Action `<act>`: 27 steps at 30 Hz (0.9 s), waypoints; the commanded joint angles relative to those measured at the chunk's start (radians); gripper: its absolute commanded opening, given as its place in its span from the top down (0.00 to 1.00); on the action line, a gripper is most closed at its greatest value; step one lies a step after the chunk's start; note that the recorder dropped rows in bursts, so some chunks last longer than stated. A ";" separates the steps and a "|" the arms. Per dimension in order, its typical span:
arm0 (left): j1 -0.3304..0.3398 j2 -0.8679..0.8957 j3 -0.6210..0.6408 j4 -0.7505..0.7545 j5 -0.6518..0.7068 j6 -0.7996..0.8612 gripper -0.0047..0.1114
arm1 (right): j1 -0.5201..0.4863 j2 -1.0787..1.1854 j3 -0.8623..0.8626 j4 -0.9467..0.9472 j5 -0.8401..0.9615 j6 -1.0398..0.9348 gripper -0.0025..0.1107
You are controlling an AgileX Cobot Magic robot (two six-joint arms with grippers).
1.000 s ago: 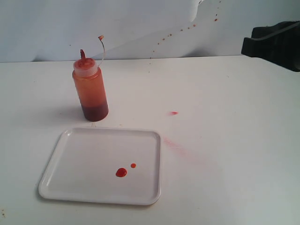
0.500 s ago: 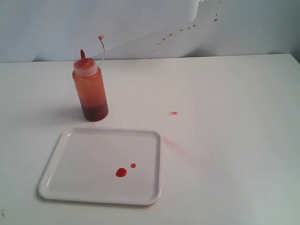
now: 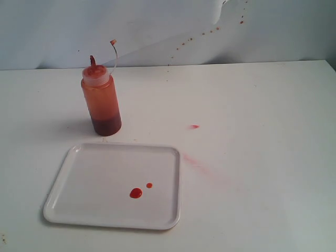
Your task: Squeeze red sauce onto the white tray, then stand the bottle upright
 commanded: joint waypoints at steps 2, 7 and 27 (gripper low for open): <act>0.000 -0.003 0.005 0.002 -0.005 -0.002 0.06 | -0.006 -0.002 0.137 0.221 -0.075 -0.407 0.98; 0.000 -0.003 0.005 0.002 -0.005 -0.002 0.06 | -0.006 -0.015 0.353 0.325 -0.291 -0.580 0.98; 0.000 -0.003 0.005 0.002 -0.005 -0.002 0.06 | -0.008 -0.074 0.710 0.290 -0.369 -0.495 0.98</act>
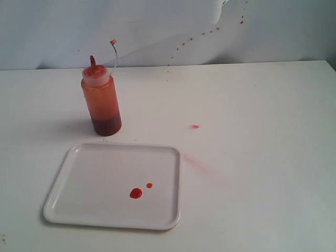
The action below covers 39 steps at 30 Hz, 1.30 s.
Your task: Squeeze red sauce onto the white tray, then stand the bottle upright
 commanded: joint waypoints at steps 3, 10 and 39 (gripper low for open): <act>0.000 -0.003 0.005 0.002 -0.005 -0.002 0.06 | -0.008 -0.005 0.006 0.007 0.004 0.069 0.98; 0.000 -0.003 0.005 0.002 -0.005 -0.002 0.06 | -0.008 -0.005 0.006 0.037 0.083 0.069 0.98; 0.000 -0.003 0.005 0.002 -0.005 -0.002 0.06 | -0.008 -0.005 0.006 0.048 0.107 0.069 0.98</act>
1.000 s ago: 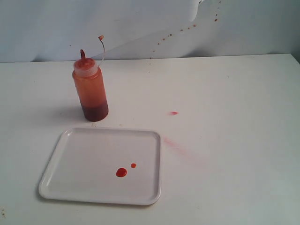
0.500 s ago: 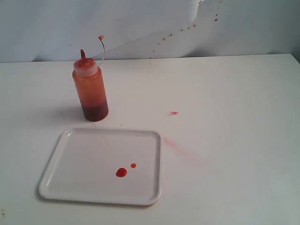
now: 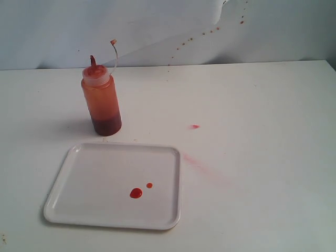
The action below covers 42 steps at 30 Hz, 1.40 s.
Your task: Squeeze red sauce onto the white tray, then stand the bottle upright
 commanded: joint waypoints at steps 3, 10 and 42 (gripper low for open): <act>0.000 -0.003 0.005 0.002 -0.005 -0.002 0.06 | -0.008 -0.005 0.003 0.006 0.002 0.003 0.98; 0.000 -0.003 0.005 0.002 -0.005 -0.002 0.06 | -0.008 -0.005 0.003 0.006 0.002 0.003 0.98; 0.000 -0.003 0.005 -0.080 -0.007 -0.002 0.06 | -0.008 -0.005 0.003 0.006 0.002 0.003 0.98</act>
